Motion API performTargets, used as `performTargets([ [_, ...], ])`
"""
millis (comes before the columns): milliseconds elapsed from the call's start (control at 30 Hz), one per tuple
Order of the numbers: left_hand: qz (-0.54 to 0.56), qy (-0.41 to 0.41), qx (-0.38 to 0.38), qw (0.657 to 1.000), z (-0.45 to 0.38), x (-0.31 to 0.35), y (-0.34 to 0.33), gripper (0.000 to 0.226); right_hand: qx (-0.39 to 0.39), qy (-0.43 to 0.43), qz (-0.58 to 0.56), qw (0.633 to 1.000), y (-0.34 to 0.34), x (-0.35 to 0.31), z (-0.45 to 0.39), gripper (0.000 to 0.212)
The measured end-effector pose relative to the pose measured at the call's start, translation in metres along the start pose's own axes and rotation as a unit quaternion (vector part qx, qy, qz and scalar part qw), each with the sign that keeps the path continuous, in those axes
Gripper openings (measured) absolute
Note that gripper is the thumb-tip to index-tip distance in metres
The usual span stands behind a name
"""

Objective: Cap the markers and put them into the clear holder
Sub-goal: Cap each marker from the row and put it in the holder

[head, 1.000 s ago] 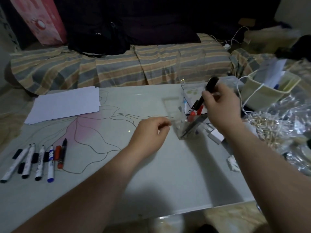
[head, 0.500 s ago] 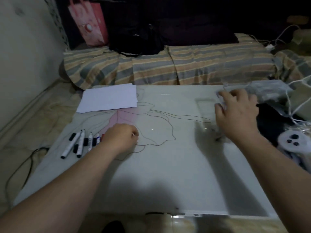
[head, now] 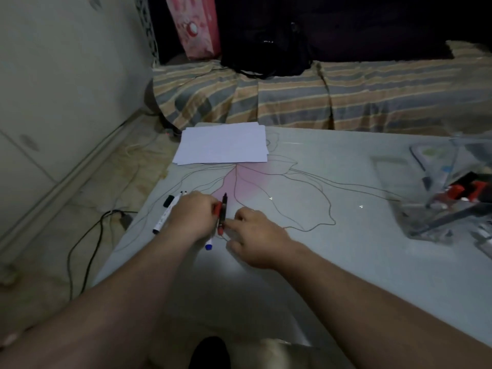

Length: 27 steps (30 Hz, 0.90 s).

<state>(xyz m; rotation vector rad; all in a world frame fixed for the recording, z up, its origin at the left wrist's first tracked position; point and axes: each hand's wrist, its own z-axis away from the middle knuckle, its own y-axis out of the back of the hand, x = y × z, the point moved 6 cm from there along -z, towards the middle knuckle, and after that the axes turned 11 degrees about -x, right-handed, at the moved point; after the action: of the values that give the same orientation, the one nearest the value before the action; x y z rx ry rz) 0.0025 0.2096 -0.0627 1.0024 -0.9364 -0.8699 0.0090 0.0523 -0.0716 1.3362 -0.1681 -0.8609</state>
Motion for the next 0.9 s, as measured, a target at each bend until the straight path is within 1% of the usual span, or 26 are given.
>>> performTargets([
  [100, -0.037, -0.016, 0.016, 0.999, 0.0, 0.006, 0.0, 0.019, -0.001, 0.002, 0.044, 0.999, -0.009, -0.004, -0.011, 0.048],
  [167, -0.031, -0.026, 0.009, 0.999, -0.001, 0.007, -0.001, 0.025, -0.001, -0.005, 0.054, 0.999, -0.01, -0.003, -0.014, 0.049],
  [267, -0.01, -0.019, 0.006, 1.0, 0.0, 0.007, -0.002, 0.032, 0.007, -0.036, 0.044, 0.998, -0.007, 0.002, -0.014, 0.044],
  [400, 0.002, -0.009, 0.002, 1.0, 0.002, 0.011, -0.005, 0.035, -0.003, -0.073, 0.016, 0.997, -0.003, 0.011, -0.014, 0.043],
  [467, -0.006, -0.011, -0.001, 1.0, 0.002, 0.016, -0.007, 0.033, 0.007, -0.088, 0.008, 0.996, 0.002, 0.019, -0.011, 0.042],
  [600, 0.0, -0.03, -0.008, 1.0, 0.003, 0.029, -0.012, 0.02, 0.013, -0.156, 0.022, 0.987, 0.011, 0.047, 0.006, 0.04],
  [633, 0.006, -0.034, -0.014, 0.999, 0.003, 0.034, -0.014, 0.023, 0.009, -0.168, 0.017, 0.986, 0.012, 0.055, 0.013, 0.038],
  [700, 0.016, -0.044, -0.023, 0.999, 0.004, 0.046, -0.018, 0.037, 0.015, -0.189, -0.031, 0.981, 0.016, 0.073, 0.027, 0.028],
  [767, 0.062, -0.054, -0.03, 0.996, 0.002, 0.059, -0.02, 0.043, 0.004, -0.21, -0.087, 0.974, 0.022, 0.091, 0.041, 0.033],
  [833, 0.106, -0.075, -0.024, 0.991, 0.0, 0.075, -0.02, 0.032, -0.015, -0.212, -0.105, 0.972, 0.028, 0.108, 0.057, 0.04],
  [900, 0.126, -0.118, -0.025, 0.985, -0.001, 0.096, -0.02, 0.024, -0.01, -0.204, -0.092, 0.975, 0.035, 0.123, 0.074, 0.042],
])
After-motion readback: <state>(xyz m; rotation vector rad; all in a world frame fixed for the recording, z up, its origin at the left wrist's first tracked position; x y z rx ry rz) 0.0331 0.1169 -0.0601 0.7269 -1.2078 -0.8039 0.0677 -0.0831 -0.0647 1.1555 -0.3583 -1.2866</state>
